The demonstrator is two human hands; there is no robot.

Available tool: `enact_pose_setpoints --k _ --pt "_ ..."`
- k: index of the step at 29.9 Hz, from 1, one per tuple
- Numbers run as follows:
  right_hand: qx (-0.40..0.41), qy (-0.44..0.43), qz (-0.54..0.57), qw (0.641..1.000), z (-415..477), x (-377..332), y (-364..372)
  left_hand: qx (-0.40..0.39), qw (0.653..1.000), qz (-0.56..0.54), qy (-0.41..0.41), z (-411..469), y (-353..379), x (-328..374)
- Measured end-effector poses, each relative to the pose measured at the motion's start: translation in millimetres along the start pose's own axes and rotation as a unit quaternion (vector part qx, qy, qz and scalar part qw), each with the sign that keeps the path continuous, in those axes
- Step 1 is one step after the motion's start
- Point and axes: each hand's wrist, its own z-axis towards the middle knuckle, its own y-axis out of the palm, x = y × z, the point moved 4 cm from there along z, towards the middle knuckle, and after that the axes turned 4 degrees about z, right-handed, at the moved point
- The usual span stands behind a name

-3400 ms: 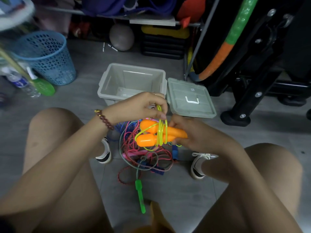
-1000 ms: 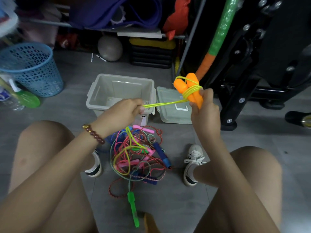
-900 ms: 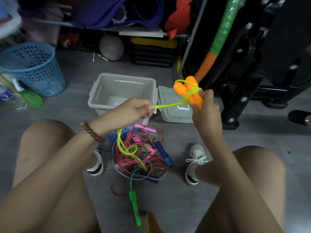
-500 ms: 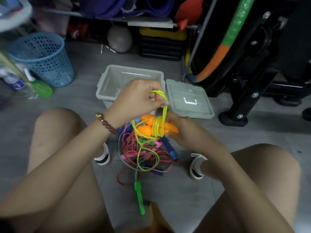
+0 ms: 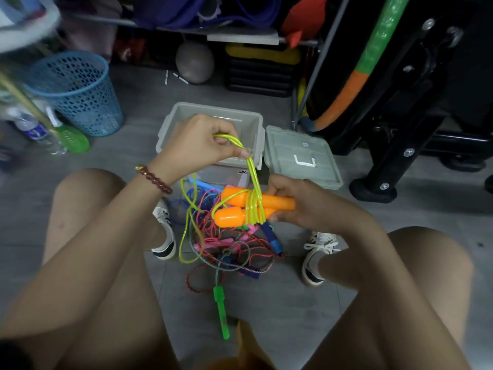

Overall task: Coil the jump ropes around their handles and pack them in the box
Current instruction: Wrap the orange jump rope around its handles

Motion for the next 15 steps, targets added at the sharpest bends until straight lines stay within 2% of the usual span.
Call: enact_pose_setpoints --k 3,6,9,10,12,13,15 --pt "-0.006 0.017 0.003 1.000 3.7 2.5 -0.8 0.018 0.999 0.038 0.030 -0.3 -3.6 1.1" --pt "-0.031 0.006 0.052 0.998 5.2 0.6 -1.6 0.025 0.999 0.010 0.043 4.5 -3.1 -3.9" --pt "-0.055 -0.058 0.196 0.977 -2.5 -13.1 -2.6 -0.050 0.992 -0.032 0.111 7.7 5.8 -1.6" --pt "-0.032 -0.090 0.258 0.961 -8.1 -18.3 -8.3 -0.095 0.985 -0.066 0.125 7.0 9.3 1.0" --pt "0.067 -0.129 0.347 0.927 -16.9 -21.8 -25.2 -0.178 0.964 -0.169 0.098 5.7 18.0 3.2" --pt "0.132 -0.132 0.366 0.912 -18.8 -19.3 -33.6 -0.180 0.961 -0.192 0.086 6.0 21.8 3.9" --pt "0.249 -0.129 0.378 0.882 -19.5 -11.6 -46.3 -0.172 0.974 -0.130 0.068 7.2 35.3 -0.1"
